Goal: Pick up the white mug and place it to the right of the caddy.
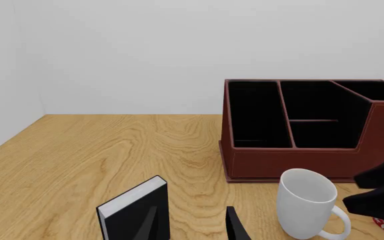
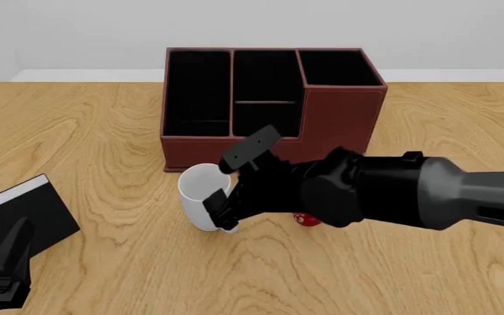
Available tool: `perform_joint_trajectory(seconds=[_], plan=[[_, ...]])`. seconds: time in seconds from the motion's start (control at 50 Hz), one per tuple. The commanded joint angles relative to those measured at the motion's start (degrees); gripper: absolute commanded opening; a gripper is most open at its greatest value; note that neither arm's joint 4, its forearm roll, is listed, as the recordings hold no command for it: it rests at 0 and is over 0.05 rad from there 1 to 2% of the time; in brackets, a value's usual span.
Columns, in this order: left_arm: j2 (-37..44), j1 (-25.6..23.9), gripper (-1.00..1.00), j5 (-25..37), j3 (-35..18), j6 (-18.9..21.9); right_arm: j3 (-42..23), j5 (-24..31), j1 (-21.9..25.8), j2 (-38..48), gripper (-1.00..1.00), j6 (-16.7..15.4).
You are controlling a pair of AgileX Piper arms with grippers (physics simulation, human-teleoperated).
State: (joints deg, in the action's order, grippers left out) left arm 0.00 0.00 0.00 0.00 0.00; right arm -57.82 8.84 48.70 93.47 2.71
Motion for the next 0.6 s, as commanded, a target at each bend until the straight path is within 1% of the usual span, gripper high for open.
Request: perform_joint_trajectory(seconds=[0.02, 0.36, 0.6], plan=[[0.00, 0.00, 1.00, 0.00, 0.00, 0.00, 0.08, -0.92, 0.01, 1.90, 1.00, 0.60], [0.00, 0.00, 1.00, 0.00, 0.00, 0.00, 1.67, -3.23, -0.65, 4.91, 1.00, 1.35], [0.00, 0.00, 1.00, 0.00, 0.00, 0.00, 1.39, -3.66, -0.40, 6.47, 1.00, 1.61]])
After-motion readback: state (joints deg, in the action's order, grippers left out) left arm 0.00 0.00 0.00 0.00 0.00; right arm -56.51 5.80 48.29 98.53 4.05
